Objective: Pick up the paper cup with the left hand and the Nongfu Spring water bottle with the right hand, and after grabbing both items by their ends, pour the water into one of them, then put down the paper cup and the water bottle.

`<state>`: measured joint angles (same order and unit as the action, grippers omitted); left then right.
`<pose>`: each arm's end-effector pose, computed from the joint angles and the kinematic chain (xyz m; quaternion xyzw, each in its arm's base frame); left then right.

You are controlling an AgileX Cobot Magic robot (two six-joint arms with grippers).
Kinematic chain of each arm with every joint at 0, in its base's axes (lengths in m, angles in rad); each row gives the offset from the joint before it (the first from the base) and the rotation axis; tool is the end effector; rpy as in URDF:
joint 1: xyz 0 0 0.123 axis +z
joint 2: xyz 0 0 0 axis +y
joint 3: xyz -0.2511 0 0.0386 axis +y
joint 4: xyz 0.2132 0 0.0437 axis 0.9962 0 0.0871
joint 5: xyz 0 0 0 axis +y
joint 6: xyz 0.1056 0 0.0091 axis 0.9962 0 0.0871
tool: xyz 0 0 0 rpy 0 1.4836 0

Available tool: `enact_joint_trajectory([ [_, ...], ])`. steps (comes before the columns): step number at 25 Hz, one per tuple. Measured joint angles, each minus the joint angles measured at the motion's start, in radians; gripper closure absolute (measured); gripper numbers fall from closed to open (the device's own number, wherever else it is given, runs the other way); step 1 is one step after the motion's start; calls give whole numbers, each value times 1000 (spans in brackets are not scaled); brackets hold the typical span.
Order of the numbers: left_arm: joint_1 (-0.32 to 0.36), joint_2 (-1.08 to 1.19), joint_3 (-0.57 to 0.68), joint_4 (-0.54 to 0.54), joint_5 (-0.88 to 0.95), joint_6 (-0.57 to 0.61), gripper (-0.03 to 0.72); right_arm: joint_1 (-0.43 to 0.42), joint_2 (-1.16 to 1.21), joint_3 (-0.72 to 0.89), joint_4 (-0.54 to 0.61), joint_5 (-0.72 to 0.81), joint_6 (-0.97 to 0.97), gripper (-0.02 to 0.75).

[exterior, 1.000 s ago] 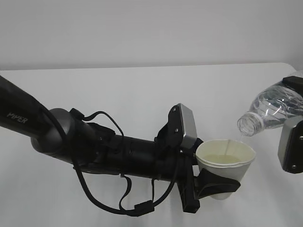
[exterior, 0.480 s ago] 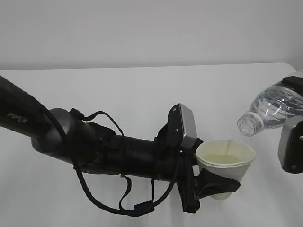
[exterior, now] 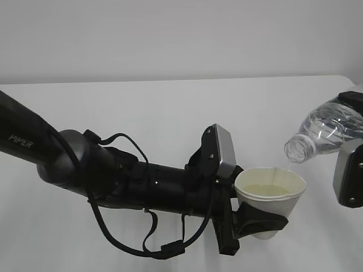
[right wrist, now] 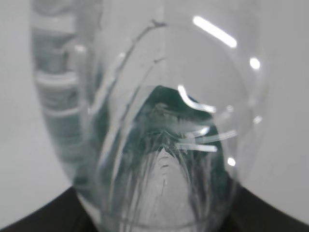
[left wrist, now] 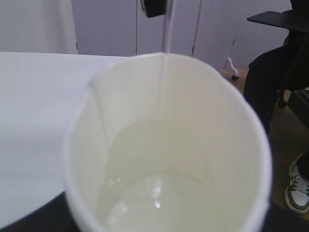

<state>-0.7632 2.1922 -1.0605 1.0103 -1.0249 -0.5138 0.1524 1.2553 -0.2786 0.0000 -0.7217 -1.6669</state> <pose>0.2195 -0.3160 0.1068 0.5431 0.5616 -0.4610 0.4208 0.2163 0.0332 0.2036 -0.6029 0.4690 -0.4433 0.4690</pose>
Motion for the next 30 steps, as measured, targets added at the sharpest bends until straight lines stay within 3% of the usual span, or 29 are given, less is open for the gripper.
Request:
enact_joint_trajectory([
  [30,0,0,0,-3,0,0,304,0,0,0,0,-2,-2,382],
])
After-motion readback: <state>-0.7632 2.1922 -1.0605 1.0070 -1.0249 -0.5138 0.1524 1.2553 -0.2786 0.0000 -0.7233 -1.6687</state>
